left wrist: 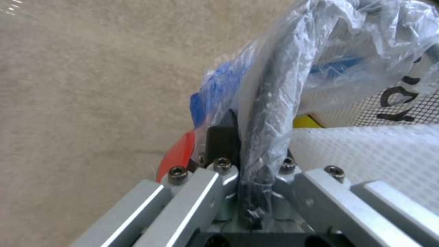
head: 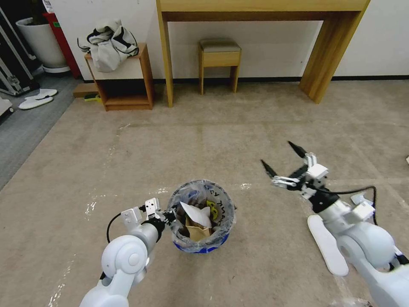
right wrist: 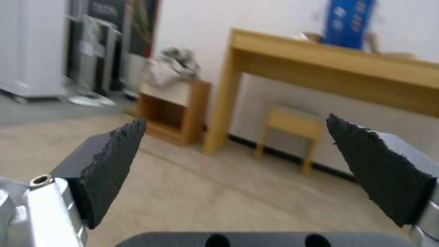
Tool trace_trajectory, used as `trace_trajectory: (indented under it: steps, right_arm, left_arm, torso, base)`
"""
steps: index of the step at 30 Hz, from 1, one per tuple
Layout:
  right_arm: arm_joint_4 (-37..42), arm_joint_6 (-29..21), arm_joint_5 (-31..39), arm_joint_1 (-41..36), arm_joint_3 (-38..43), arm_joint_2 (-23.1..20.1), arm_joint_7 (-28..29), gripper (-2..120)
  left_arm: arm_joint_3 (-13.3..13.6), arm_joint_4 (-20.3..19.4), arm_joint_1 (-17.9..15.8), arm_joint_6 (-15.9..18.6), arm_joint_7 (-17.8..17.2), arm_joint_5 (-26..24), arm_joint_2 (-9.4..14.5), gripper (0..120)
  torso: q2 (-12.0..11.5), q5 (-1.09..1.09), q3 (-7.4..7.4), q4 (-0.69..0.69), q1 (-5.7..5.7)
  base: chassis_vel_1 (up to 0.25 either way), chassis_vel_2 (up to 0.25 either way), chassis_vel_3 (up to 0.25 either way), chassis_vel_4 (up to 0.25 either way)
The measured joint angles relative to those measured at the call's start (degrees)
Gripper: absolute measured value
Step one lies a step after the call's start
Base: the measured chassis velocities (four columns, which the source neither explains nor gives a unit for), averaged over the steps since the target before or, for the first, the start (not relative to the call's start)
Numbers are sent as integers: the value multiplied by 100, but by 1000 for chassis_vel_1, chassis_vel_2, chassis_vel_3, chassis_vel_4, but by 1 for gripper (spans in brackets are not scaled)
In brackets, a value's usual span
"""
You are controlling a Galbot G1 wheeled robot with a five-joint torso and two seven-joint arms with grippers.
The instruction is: Pick up the trash bin and place the garbage on the floor into it.
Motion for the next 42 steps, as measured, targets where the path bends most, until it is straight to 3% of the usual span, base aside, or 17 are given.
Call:
trace_trajectory:
  steps: [7,11,23,42]
  right_arm:
    - [-380,-1,-491,-349,284,541,147,100]
    - [-428,-9,-611,-357,205,568,192,100]
    - [-1104,-218,-1201,-176,210,455,389,100]
    - [-1839,-654,-1362,-62,488,-29,543,100]
  left_arm:
    - [-59,59,118,-129,113,263,-49,1]
    - [-113,52,138,-162,138,264,-41,1]
    - [-176,58,70,-226,160,140,12,1]
    - [-161,150,27,-287,304,270,-129,1]
  torso:
    - [0,1,0,-1,0]
    - [0,-1,0,0,0]
    - [0,0,0,0,0]
    - [0,0,0,0,0]
  base:
    - [0,0,0,0]
    - [0,0,0,0]
    - [0,0,0,0]
    - [0,0,0,0]
